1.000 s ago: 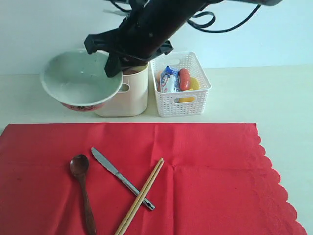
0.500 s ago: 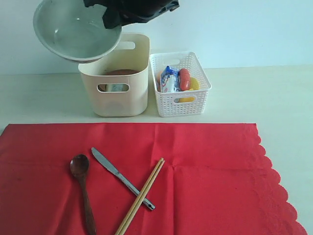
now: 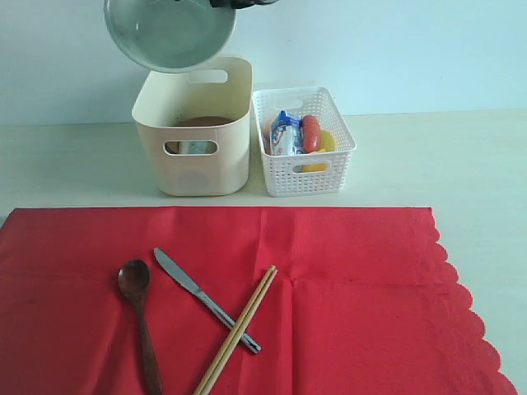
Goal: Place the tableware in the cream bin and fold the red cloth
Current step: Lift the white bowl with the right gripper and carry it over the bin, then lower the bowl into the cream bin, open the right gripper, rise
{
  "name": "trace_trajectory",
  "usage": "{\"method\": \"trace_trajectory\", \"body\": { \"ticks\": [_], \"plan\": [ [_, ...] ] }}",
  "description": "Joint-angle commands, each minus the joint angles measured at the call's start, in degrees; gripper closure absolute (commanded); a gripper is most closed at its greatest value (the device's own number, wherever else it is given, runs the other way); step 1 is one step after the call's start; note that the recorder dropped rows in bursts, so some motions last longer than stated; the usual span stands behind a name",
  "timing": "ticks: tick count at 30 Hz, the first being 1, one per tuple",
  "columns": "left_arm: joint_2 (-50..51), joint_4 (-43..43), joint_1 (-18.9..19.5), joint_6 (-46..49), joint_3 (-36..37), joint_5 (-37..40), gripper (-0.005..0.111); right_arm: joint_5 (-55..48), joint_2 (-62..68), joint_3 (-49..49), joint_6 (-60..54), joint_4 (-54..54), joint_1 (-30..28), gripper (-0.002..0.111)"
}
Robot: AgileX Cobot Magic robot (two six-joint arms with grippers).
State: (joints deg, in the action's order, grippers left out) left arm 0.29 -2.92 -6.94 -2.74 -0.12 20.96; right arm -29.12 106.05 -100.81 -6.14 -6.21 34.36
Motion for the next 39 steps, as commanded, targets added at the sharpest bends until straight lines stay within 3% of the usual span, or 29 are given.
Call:
{"method": "trace_trajectory", "body": {
  "ticks": [1,12,26,39],
  "plan": [
    [-0.29,-0.13,0.2,-0.35,0.12,-0.52,0.107,5.25,1.63,-0.07,0.33,2.12,-0.3,0.108],
    [-0.29,-0.13,0.2,-0.35,0.12,-0.52,0.107,14.68,9.16,-0.07,0.33,9.44,-0.39,0.108],
    [-0.29,-0.13,0.2,-0.35,0.12,-0.52,0.107,20.97,15.31,-0.07,0.33,9.68,-3.83,0.108],
    [-0.29,-0.13,0.2,-0.35,0.12,-0.52,0.107,36.44,23.73,-0.18,-2.72,9.47,-4.53,0.108]
  ]
}}
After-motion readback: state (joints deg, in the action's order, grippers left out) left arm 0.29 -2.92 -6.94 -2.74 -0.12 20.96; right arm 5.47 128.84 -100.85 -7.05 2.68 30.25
